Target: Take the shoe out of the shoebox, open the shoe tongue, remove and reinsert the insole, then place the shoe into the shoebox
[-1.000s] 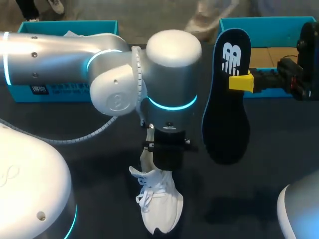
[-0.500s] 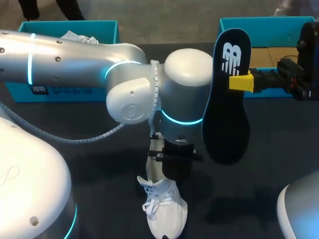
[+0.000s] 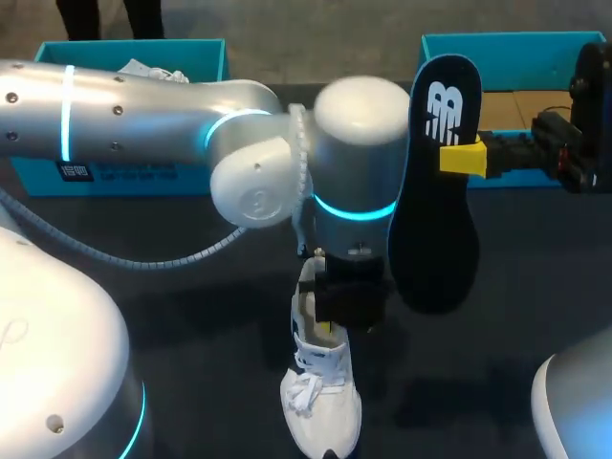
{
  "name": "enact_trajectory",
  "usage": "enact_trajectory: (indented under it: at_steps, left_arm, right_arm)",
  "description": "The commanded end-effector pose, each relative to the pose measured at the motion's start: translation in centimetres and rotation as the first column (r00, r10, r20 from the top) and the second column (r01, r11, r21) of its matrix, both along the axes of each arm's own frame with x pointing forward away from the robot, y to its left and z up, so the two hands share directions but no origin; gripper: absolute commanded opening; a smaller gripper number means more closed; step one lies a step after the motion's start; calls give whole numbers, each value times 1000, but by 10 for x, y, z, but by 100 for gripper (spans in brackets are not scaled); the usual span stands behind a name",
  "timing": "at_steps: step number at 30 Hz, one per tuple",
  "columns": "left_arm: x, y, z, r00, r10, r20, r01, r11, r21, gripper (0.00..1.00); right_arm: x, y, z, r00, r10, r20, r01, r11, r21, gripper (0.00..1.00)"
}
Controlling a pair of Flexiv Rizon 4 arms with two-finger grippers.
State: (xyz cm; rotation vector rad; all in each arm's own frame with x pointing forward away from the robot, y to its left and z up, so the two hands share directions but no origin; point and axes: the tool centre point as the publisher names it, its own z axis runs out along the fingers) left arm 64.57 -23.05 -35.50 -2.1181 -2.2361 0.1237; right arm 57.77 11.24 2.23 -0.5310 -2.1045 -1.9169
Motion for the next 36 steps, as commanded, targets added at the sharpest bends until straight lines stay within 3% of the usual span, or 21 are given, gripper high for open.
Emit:
enact_trajectory:
  at_steps: [1, 9, 13, 16, 33, 36]
  left_arm:
    - [18, 33, 34, 997, 74, -39, -80, 978, -192, 100]
    - [42, 59, 82, 982, 120, -145, -178, 845, -504, 100]
    - [49, 66, 92, 977, 127, -171, -207, 757, -620, 100]
    - [51, 75, 104, 971, 120, -207, -230, 707, -669, 100]
    - [51, 76, 107, 968, 134, -210, -242, 710, -661, 100]
    - [51, 76, 109, 980, 143, -139, -198, 603, -773, 100]
  right_arm:
    - [3, 3, 0, 1000, 4, -2, -4, 1000, -2, 0]
    - [3, 3, 0, 1000, 4, -2, -4, 1000, -2, 0]
    - [3, 3, 0, 1000, 4, -2, -4, 1000, -2, 0]
    - [3, 3, 0, 1000, 4, -2, -4, 1000, -2, 0]
    - [3, 3, 0, 1000, 4, -2, -4, 1000, -2, 0]
    - [3, 3, 0, 1000, 4, -2, -4, 1000, -2, 0]
